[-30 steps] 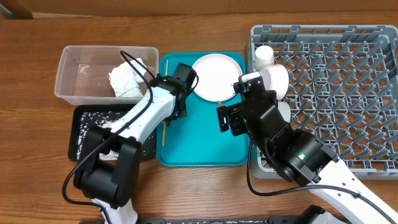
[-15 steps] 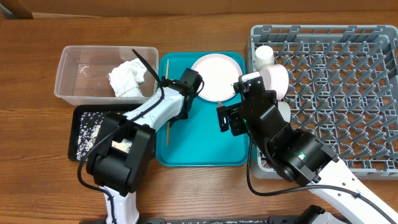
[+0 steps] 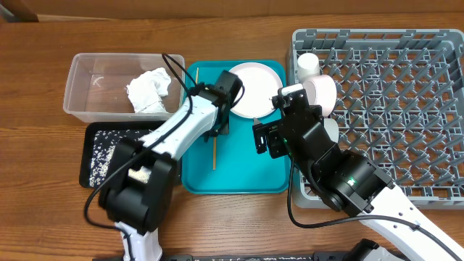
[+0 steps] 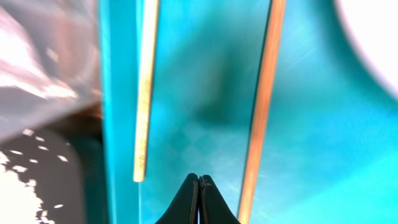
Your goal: Sort waste into correct bins and load items into the dishwasher
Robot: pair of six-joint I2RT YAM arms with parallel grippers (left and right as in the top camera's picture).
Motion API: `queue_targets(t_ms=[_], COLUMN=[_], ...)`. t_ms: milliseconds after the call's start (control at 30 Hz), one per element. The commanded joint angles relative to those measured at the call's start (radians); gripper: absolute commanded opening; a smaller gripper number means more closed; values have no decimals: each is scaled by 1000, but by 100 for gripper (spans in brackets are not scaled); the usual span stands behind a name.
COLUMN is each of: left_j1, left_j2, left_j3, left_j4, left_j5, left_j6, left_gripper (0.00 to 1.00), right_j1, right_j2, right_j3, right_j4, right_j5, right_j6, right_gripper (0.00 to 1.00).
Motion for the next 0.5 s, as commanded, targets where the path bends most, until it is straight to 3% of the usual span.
queue_targets(t_ms=[0, 467], left_j1=[2, 3], left_j2=[-92, 66], left_j3=[43, 21], left_j4=[2, 9], left_j5=[-34, -250], left_j6=[11, 33], left_gripper=[4, 4], right_j1=[-3, -3], right_j2=[-1, -1], right_j3=[2, 2], right_j4=[5, 5], right_j5=[14, 14], right_j6=[0, 0], right_gripper=[100, 100])
